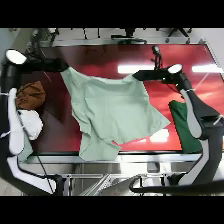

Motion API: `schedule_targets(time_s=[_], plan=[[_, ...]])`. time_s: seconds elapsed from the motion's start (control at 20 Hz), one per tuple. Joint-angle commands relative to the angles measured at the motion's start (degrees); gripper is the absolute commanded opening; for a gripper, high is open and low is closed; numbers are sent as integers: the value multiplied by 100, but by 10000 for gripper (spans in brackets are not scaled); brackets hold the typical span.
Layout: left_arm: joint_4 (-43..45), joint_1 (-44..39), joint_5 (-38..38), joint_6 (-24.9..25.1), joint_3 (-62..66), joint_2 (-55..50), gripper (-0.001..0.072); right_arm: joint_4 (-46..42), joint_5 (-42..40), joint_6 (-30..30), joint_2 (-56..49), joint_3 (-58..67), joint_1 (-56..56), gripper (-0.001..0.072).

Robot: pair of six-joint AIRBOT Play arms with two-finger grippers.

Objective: Fold the shirts.

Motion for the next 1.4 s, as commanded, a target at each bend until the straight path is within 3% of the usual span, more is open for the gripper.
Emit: schedule_targets(time_s=[0.0,0.05,0.15,0.3,0.45,0.55,0.75,0.85,0.9,1.05,1.35], plan=[[70,-7,-627,-245,890,-935,567,-90,-459,4,-400,-2,0,311],[72,46,-813,-330,1019,-901,567,-92,-260,4,-299,7,-98,326],[81,221,-1215,-577,839,-525,567,-114,393,11,2,7,-426,458],[79,503,-2146,-1080,-337,374,566,-317,1694,431,531,4,-1119,462],[85,415,-2448,-1224,-2317,1502,566,-348,3101,734,697,-81,-1696,459],[98,225,-2205,-1246,-3801,2380,566,-350,3585,798,697,-341,-1923,459],[92,-282,-1449,-1523,-6218,3727,566,-350,3687,765,697,-1115,-2273,458],[101,-645,-1062,-1631,-7036,4116,457,-350,3687,634,697,-1399,-2323,458],[203,-815,-859,-1740,-7348,4277,458,-352,3687,570,697,-1495,-2326,458],[876,-1263,-175,-2295,-7910,4631,459,-352,3593,459,695,-1681,-2326,458],[341,-2044,1567,-2378,-7796,3943,459,-350,3449,319,664,-1738,-2315,458]])
